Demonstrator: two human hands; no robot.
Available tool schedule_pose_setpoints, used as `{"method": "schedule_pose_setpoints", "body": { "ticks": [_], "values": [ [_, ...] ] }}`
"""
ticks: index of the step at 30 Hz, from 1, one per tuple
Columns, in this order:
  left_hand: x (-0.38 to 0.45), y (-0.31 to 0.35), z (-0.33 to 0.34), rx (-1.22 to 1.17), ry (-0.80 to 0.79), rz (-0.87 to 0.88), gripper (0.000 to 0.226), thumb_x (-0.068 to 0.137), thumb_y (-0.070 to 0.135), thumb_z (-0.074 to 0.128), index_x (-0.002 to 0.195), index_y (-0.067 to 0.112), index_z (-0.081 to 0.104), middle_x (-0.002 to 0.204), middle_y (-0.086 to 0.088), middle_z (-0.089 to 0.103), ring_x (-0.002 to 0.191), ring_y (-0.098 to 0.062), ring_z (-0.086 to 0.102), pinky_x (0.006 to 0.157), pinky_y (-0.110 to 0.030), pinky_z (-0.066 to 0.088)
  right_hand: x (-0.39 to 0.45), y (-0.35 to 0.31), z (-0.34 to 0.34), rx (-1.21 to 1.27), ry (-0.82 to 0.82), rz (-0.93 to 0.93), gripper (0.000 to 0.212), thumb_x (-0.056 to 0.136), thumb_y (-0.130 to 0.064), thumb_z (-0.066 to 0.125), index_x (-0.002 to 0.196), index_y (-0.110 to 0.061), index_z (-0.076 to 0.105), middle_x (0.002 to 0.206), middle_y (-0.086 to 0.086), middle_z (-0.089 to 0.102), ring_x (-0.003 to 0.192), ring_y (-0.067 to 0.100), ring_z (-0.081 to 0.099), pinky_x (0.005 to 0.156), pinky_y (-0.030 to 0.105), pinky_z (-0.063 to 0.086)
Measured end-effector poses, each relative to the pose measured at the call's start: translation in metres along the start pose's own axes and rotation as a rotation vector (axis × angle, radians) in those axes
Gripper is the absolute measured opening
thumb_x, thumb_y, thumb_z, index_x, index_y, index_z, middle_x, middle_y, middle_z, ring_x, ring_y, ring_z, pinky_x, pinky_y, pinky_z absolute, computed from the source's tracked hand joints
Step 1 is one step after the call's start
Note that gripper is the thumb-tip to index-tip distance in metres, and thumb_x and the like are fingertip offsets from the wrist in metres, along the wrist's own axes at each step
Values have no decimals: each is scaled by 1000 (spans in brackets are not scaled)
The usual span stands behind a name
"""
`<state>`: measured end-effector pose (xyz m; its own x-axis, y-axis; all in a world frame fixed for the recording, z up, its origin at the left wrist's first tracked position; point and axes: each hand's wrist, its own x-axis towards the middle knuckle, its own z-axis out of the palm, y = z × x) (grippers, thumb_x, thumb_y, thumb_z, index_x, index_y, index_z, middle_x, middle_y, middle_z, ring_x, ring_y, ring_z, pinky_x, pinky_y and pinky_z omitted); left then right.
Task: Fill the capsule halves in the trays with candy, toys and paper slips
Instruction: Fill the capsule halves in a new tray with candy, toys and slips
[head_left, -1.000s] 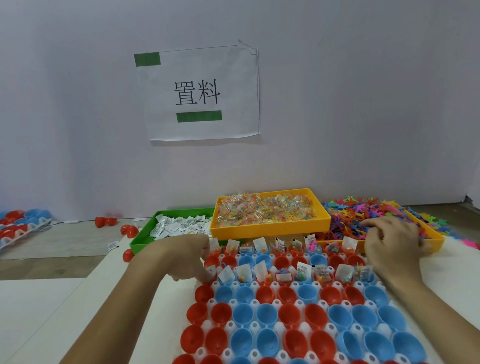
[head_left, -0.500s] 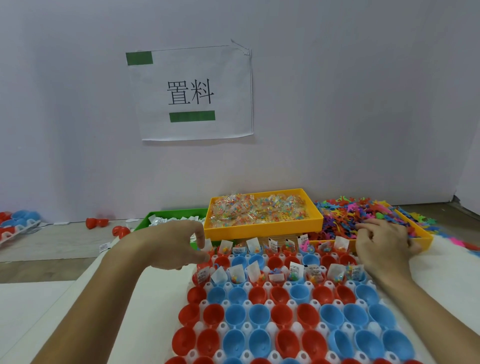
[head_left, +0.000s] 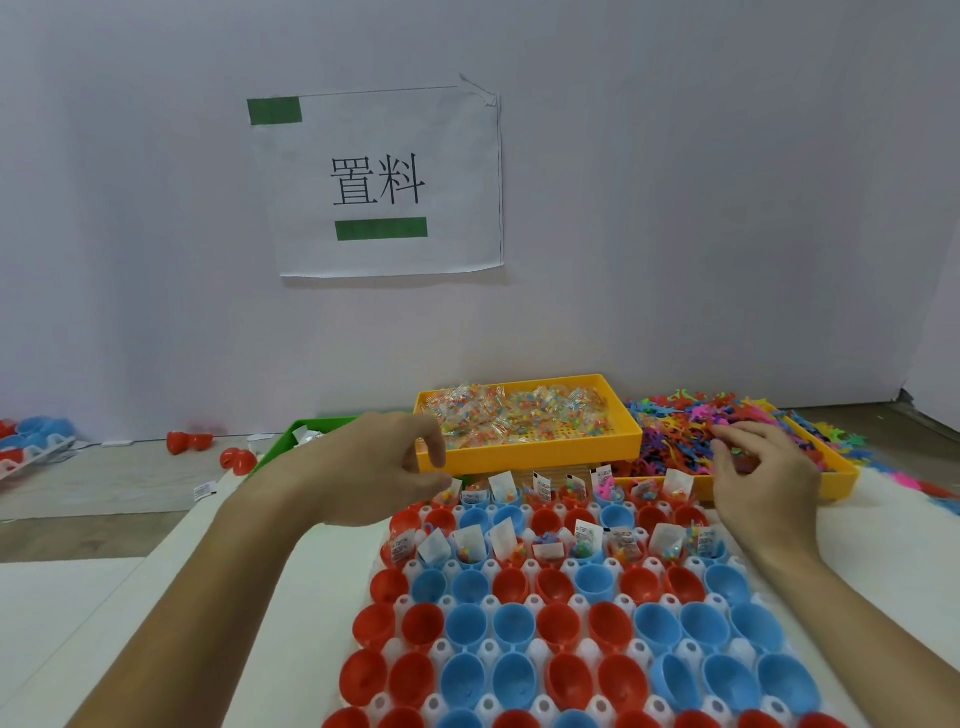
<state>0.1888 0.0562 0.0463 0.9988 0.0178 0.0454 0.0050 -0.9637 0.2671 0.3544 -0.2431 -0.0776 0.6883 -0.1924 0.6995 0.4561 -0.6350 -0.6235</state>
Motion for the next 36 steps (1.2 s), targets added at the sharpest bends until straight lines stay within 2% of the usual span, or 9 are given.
{"method": "schedule_pose_setpoints", "body": {
  "ticks": [4, 8, 11, 14, 21, 23, 29, 32, 36],
  "values": [
    [1, 10, 3, -38, 39, 87, 6, 93, 45, 59, 91, 41, 54, 83, 14, 60, 66, -1, 58, 55, -11, 39, 1, 1, -2, 39, 26, 28, 22, 86, 3, 71, 107, 2, 73, 106, 21, 72, 96, 32, 66, 81, 29, 48],
    [2, 19, 6, -65, 116, 156, 4, 95, 37, 58, 91, 38, 57, 80, 15, 59, 69, 12, 53, 54, -6, 40, 1, 1, -3, 135, -5, 60, 30, 89, 2, 68, 118, -4, 68, 102, 13, 69, 88, 23, 63, 68, 5, 49],
    [3, 21, 6, -81, 166, 183, 4, 96, 33, 58, 93, 34, 60, 79, 13, 60, 70, 11, 53, 57, -7, 41, 1, 0, -3, 138, -2, 49, 34, 90, 3, 65, 123, -6, 65, 103, 9, 65, 90, 23, 61, 75, 24, 53],
    [2, 23, 7, -91, 189, 206, 7, 97, 30, 57, 91, 34, 59, 76, 13, 59, 68, 11, 52, 57, -7, 40, 1, 1, -2, 115, 1, 40, 21, 91, 1, 65, 111, -2, 70, 106, 16, 68, 97, 30, 63, 82, 41, 54],
    [1, 28, 7, -114, 228, 238, 8, 96, 28, 58, 90, 32, 62, 75, 14, 60, 70, 6, 53, 58, -8, 40, 3, -3, -8, 236, -1, 84, 11, 92, -12, 68, 101, -8, 73, 91, 6, 71, 84, 20, 65, 65, 14, 48],
    [-1, 29, 6, -137, 255, 231, 11, 95, 27, 58, 87, 33, 61, 75, 13, 61, 71, 0, 56, 59, -10, 42, 8, -9, -12, 273, -15, 83, 6, 92, -17, 70, 95, -13, 73, 85, 2, 70, 79, 16, 65, 63, 12, 49],
    [-11, 20, 8, -295, 445, 124, 12, 93, 24, 63, 82, 30, 65, 76, 9, 67, 73, -5, 61, 65, -20, 52, 10, -28, -36, 298, -223, 86, 20, 92, -25, 70, 73, -17, 71, 64, -4, 69, 61, 7, 64, 60, 22, 46],
    [-18, 10, 20, -365, 559, 10, 9, 94, 21, 62, 86, 23, 67, 78, 7, 67, 74, -6, 62, 62, -20, 48, 0, -32, -57, 348, -379, 146, 5, 89, -21, 72, 85, -19, 71, 61, -1, 71, 56, 10, 68, 57, 24, 55],
    [-33, -14, 49, -515, 673, -201, 7, 95, 20, 61, 91, 20, 67, 87, 5, 68, 83, -9, 63, 64, -20, 44, -15, -27, -89, 390, -469, 206, 5, 87, -17, 73, 91, -14, 70, 66, -1, 74, 57, 13, 70, 52, 16, 50]
  ]
}}
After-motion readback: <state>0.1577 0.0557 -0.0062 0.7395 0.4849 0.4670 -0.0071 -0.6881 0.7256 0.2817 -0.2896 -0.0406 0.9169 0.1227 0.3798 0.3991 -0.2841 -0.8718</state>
